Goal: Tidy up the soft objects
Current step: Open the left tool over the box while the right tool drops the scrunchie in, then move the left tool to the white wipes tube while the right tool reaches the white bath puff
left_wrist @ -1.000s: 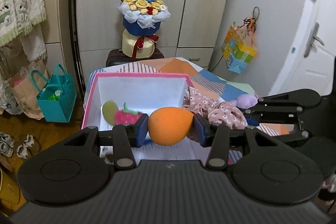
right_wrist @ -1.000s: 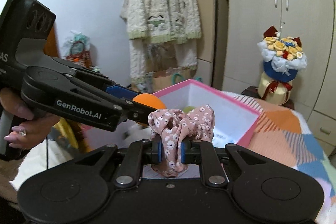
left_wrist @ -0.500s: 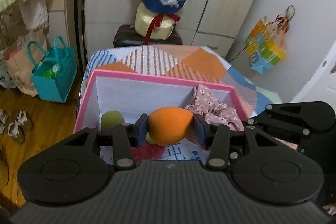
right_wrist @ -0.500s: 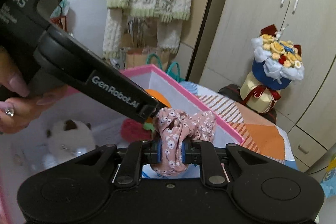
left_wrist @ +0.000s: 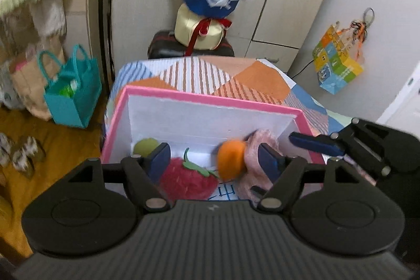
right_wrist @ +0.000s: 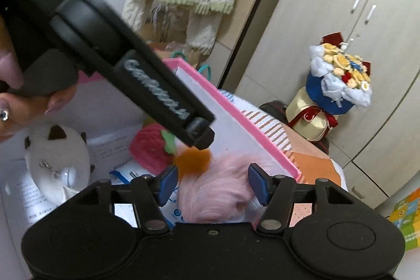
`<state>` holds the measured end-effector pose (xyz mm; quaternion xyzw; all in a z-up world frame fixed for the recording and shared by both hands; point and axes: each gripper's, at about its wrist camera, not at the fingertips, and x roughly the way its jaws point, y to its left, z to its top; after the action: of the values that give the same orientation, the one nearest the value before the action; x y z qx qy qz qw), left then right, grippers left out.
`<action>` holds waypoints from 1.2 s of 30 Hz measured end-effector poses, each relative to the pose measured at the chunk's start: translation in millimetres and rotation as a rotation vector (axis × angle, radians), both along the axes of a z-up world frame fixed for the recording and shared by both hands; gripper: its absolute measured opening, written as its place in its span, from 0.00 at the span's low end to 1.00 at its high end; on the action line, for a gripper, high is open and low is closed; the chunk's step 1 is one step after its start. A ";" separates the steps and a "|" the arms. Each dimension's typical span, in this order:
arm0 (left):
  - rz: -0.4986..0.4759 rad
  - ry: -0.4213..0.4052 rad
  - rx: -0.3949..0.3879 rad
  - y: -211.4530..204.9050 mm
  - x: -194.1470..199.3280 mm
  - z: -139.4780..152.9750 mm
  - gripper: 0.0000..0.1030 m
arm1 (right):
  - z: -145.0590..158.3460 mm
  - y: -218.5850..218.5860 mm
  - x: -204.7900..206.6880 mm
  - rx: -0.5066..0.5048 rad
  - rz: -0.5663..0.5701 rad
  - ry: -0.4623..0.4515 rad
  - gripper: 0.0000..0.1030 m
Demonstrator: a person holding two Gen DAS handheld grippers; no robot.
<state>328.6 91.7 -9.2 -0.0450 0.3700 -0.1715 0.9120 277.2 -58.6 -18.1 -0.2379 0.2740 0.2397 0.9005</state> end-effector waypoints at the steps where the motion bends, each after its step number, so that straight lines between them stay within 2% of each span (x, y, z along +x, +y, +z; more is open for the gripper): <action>1: -0.013 -0.023 0.019 -0.2 -6.8 3.8 0.71 | 3.5 -3.4 -5.3 0.026 0.000 -0.007 0.62; 4: -0.033 -0.082 0.041 4.4 -28.7 16.1 0.71 | 14.8 -14.7 -22.8 0.107 -0.005 -0.013 0.62; 6: -0.043 -0.096 0.028 11.3 -43.9 23.8 0.71 | 22.3 -23.4 -35.7 0.160 -0.013 -0.008 0.63; 10: -0.040 -0.079 0.002 24.0 -67.4 38.0 0.71 | 36.2 -41.1 -60.7 0.251 -0.028 0.012 0.63; 16: -0.107 -0.079 -0.045 30.4 -108.3 56.4 0.71 | 54.2 -64.1 -92.2 0.341 -0.062 0.053 0.65; 20: -0.164 -0.108 -0.039 26.1 -137.1 66.2 0.71 | 58.5 -78.4 -112.8 0.357 -0.087 0.070 0.68; 27: -0.290 -0.165 0.015 -1.5 -179.9 78.6 0.71 | 56.2 -110.2 -147.6 0.353 -0.156 0.094 0.70; 36: -0.410 -0.146 0.029 -48.8 -206.0 72.7 0.71 | 40.2 -157.9 -187.2 0.324 -0.252 0.107 0.70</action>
<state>122.6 42.9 63.5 0.0572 0.3067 -0.3508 0.8829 89.9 -216.5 22.1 -0.0407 0.3068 0.1783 0.9340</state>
